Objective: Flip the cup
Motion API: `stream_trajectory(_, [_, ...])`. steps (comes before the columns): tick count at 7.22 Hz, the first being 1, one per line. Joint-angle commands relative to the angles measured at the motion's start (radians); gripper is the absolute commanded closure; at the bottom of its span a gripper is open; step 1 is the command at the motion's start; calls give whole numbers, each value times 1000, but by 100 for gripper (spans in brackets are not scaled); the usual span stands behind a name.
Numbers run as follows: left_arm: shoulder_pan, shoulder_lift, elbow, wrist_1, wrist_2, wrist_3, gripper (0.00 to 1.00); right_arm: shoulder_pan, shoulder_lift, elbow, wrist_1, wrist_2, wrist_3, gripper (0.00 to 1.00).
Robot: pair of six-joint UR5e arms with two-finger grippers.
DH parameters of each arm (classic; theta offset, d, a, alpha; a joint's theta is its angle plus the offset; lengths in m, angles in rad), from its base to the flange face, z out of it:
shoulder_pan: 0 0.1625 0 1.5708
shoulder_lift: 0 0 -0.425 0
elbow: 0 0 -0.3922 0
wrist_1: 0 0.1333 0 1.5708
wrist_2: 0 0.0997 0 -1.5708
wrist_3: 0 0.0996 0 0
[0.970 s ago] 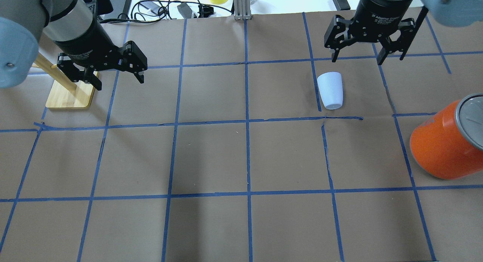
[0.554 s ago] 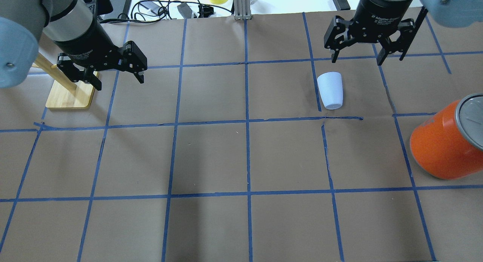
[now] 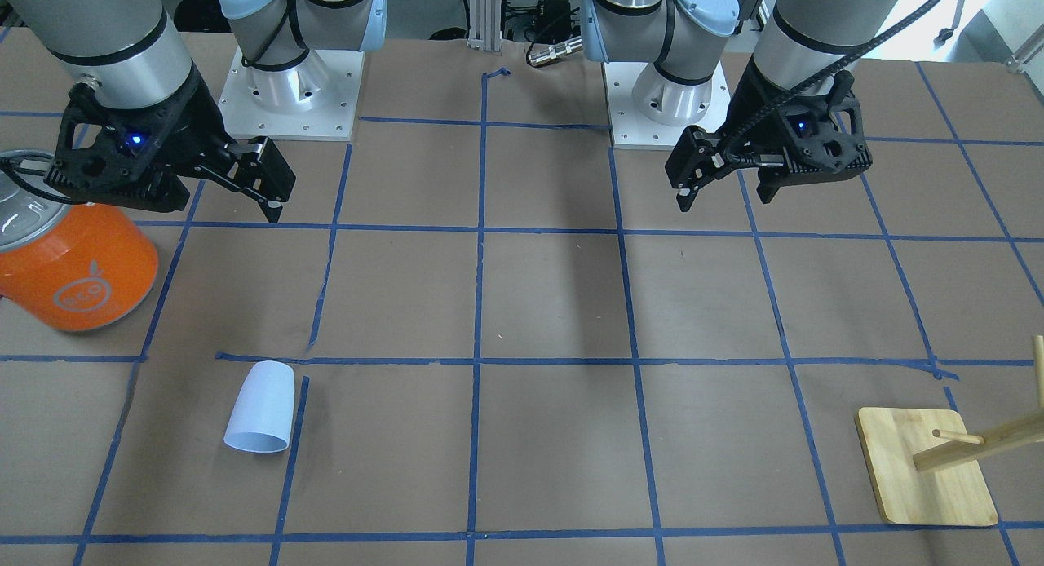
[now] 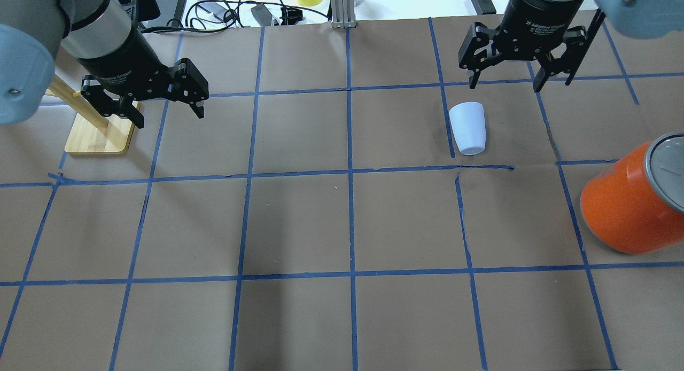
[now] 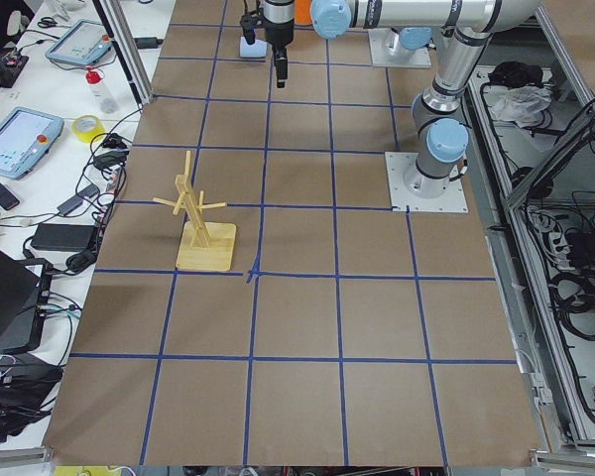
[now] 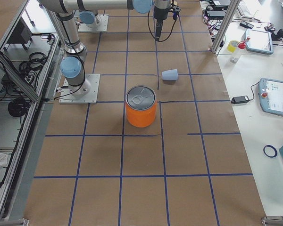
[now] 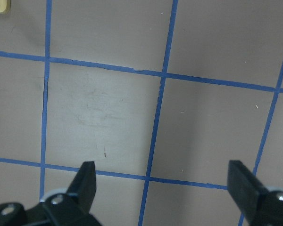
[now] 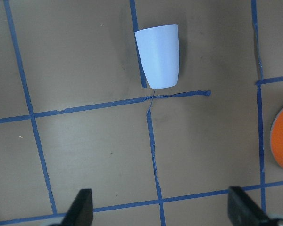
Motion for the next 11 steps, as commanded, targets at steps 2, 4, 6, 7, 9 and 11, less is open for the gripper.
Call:
stream_trajectory(2, [0, 0, 0, 0, 2, 3, 0, -43, 93, -37, -99, -6, -29, 0])
stream_trajectory(4, [0, 0, 0, 0, 2, 1, 0, -56, 211, -95, -104, -6, -56, 0])
stream_trajectory(6, [0, 0, -3, 0, 0, 0, 0, -56, 316, -71, -148, -8, -58, 0])
stream_trajectory(7, [0, 0, -8, 0, 0, 0, 0, -54, 342, -25, -181, -8, -56, 0])
stream_trajectory(9, [0, 0, -8, 0, 2, 0, 0, -54, 392, 102, -403, -9, -59, 0])
stream_trajectory(11, [0, 0, -8, 0, 2, 0, 0, -54, 423, 139, -470, -34, -58, 0])
